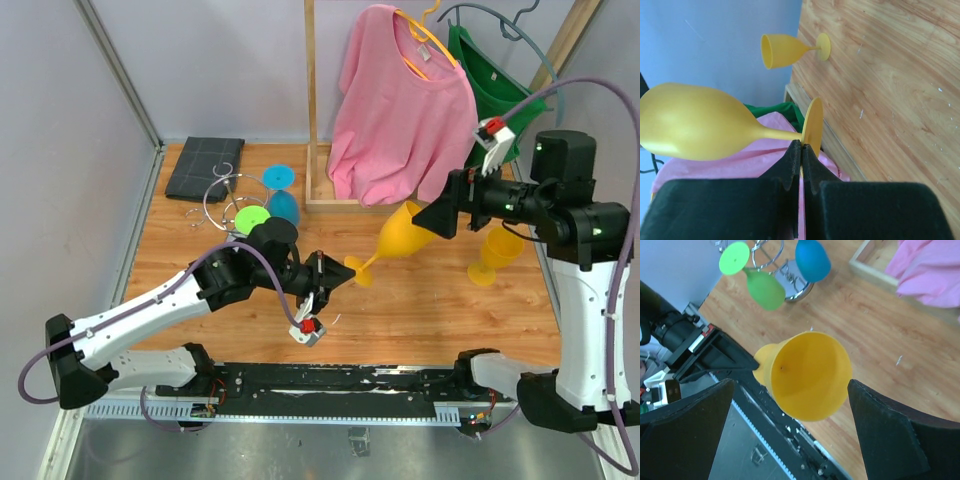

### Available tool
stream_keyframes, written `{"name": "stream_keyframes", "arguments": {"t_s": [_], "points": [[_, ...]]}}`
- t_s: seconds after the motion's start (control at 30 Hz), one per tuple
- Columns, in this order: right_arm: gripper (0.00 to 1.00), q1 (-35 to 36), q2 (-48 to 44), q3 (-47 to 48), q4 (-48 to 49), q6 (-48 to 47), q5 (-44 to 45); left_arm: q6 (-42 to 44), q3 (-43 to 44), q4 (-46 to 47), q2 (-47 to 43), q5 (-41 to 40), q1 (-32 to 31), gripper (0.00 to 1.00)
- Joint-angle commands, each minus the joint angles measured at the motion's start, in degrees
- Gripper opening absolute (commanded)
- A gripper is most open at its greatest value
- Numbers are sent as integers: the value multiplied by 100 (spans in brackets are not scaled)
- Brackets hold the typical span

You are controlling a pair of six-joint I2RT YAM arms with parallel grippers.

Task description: Take the wine glass off the wine glass rack

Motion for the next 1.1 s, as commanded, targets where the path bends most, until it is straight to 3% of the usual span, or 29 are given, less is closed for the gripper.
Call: {"name": "stream_keyframes", "arguments": {"t_s": [0.0,0.23,0.3,0.37,0.43,0.47,0.5,0.53,0.63,0.67,0.7,0.77,0.8,0.87,1.07], "points": [[98,588,-45,-365,-132,-105,339,282,-44,234,63,254,-61,0],[95,1197,98,-398,-301,-123,688,222,-36,371,174,221,-72,0],[90,1299,135,-397,-379,-162,787,224,-48,412,190,209,-77,0],[77,1356,186,-385,-474,-211,844,229,-74,440,190,211,-73,0],[55,1399,231,-362,-579,-263,921,244,-108,468,174,204,-76,0],[42,1406,244,-352,-626,-283,972,253,-130,485,154,202,-77,0],[19,1408,248,-350,-663,-300,1024,267,-154,508,143,194,-77,0],[4,1408,251,-339,-688,-320,1074,279,-177,531,126,181,-77,0],[1,1408,202,-287,-695,-332,1185,308,-260,582,72,128,-84,0],[1,1410,181,-243,-699,-332,1234,308,-309,653,37,86,-85,5],[1,1404,170,-201,-706,-330,1325,289,-383,742,6,8,-84,17],[1,1408,158,-90,-774,-359,1569,170,-496,905,-56,-216,-84,61],[1,1408,166,-18,-844,-396,1730,53,-534,976,-92,-382,-84,77],[1,1409,207,95,-994,-480,2057,-224,-597,1074,-193,-601,-84,96],[1,1408,398,63,-1068,-666,2919,-755,-916,1170,-658,-1144,-85,99]]}}
